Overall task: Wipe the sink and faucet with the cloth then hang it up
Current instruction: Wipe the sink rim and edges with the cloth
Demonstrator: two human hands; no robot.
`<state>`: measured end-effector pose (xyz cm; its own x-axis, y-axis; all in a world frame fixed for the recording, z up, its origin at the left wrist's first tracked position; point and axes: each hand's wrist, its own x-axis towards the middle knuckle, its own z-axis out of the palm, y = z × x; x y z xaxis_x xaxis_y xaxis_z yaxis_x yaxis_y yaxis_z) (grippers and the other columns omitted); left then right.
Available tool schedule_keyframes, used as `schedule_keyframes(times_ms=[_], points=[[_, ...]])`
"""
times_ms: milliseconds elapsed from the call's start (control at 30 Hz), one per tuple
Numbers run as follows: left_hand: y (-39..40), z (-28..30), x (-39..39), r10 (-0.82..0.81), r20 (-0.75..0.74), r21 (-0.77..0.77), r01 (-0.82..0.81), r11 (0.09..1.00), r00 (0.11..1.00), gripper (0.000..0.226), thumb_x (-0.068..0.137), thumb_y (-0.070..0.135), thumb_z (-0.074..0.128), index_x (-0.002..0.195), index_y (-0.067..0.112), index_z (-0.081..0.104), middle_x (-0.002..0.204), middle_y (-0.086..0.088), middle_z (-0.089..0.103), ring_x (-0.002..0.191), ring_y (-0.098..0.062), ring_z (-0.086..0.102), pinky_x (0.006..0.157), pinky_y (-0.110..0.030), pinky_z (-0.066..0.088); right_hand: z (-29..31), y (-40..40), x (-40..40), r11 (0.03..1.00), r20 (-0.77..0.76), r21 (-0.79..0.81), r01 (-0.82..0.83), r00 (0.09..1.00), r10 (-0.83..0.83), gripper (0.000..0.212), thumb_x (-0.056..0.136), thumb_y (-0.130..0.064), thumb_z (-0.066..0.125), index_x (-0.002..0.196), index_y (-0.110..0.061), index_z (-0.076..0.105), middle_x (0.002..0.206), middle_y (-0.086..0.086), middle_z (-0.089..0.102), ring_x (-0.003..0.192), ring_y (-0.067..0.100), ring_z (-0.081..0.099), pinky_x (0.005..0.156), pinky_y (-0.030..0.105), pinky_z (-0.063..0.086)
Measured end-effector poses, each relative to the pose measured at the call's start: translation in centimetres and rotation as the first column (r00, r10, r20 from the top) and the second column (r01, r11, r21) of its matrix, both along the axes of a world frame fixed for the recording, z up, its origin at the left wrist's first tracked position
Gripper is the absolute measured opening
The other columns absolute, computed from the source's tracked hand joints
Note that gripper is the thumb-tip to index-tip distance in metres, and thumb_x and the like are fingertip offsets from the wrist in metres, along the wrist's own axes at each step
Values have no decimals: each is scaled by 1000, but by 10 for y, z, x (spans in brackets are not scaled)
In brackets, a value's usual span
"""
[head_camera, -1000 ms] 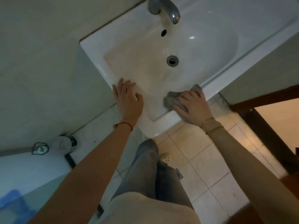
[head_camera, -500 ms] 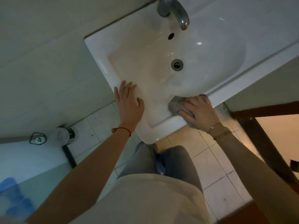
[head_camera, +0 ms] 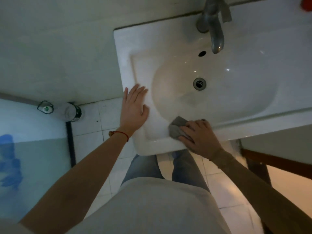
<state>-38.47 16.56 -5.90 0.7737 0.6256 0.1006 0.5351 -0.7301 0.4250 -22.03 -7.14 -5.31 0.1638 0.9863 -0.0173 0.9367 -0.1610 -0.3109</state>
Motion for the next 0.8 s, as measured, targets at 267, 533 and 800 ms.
schedule_keyframes(times_ms=[267, 533, 800], points=[[-2, 2, 3, 9, -11, 12, -9, 1000, 1000, 57, 90, 16, 57, 146, 10, 44, 149, -8, 47, 147, -25, 31, 125, -50, 12, 2, -17, 66, 999, -92, -29, -46, 995, 43, 36, 98, -45, 38, 101, -16, 58, 94, 7, 57, 80, 27, 51, 73, 38, 39], [29, 16, 34, 281, 91, 50, -286, 957, 956, 57, 95, 24, 54, 147, 4, 41, 152, -13, 43, 145, -30, 33, 123, -50, 18, 28, 158, 85, 958, -61, 268, 99, 994, -85, 45, 97, -44, 40, 120, -12, 61, 106, 17, 56, 91, 31, 48, 75, 38, 36], [82, -4, 57, 471, 3, 48, -471, 881, 882, 67, 94, 38, 50, 150, 4, 33, 156, -15, 36, 147, -32, 29, 123, -49, 19, -10, 339, 87, 950, 366, 305, -69, 929, -50, 40, 93, -47, 46, 122, -24, 62, 108, 13, 63, 88, 31, 57, 77, 39, 40]])
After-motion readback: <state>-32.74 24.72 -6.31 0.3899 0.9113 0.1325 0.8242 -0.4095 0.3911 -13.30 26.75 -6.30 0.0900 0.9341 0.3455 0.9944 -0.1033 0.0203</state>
